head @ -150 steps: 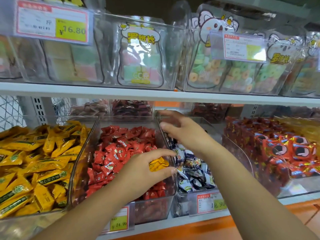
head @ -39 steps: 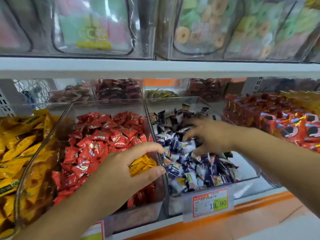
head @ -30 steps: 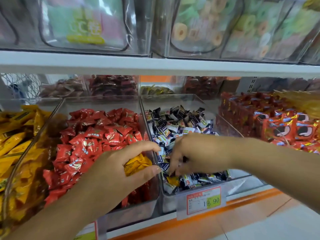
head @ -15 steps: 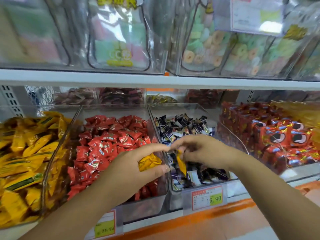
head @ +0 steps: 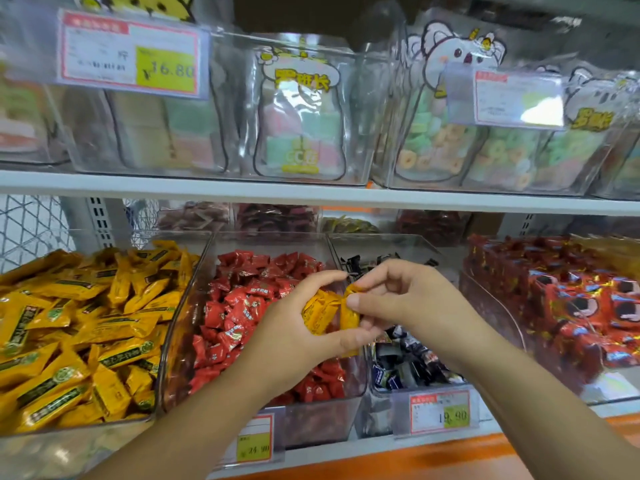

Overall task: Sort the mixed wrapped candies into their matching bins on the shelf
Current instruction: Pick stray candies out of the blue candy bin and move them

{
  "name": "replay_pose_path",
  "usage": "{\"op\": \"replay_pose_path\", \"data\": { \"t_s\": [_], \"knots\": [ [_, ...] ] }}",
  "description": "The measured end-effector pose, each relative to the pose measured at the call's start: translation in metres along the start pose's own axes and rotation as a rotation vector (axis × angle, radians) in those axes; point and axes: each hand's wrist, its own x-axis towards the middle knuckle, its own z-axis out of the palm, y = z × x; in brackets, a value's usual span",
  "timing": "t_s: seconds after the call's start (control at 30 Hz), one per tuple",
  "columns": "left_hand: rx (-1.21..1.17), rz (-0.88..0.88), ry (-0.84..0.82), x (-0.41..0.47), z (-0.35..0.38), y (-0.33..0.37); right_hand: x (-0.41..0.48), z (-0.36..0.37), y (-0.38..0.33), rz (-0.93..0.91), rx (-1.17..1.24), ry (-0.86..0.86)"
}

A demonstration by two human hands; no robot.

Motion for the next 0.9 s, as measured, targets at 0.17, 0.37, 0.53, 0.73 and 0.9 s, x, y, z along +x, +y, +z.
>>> {"op": "replay_pose_path", "data": {
  "t_s": [0.17,0.37,0.53,0.73,0.9],
  "knots": [
    [0.088,0.01,0.021,0.001,0.001,0.0,-0.002,0.007,0.002,0.013,-0.076,-0.101],
    [0.151,-0.024,0.003,0.0,0.001,0.0,0.0,-0.053,0.014,0.069,-0.777,-0.274],
    [0.323,0.032,-0.208,0.001,0.011,0.001,0.021,-0.031,0.059,0.317,-1.177,-0.663],
    [0.378,0.036,-0.293,0.004,0.012,0.0,0.046,-0.039,0.086,-0.073,-1.439,-0.419],
    [0.379,0.071,-0.326,0.004,0.011,-0.004,0.057,-0.085,0.066,-0.013,-1.335,-0.32]
  ]
}}
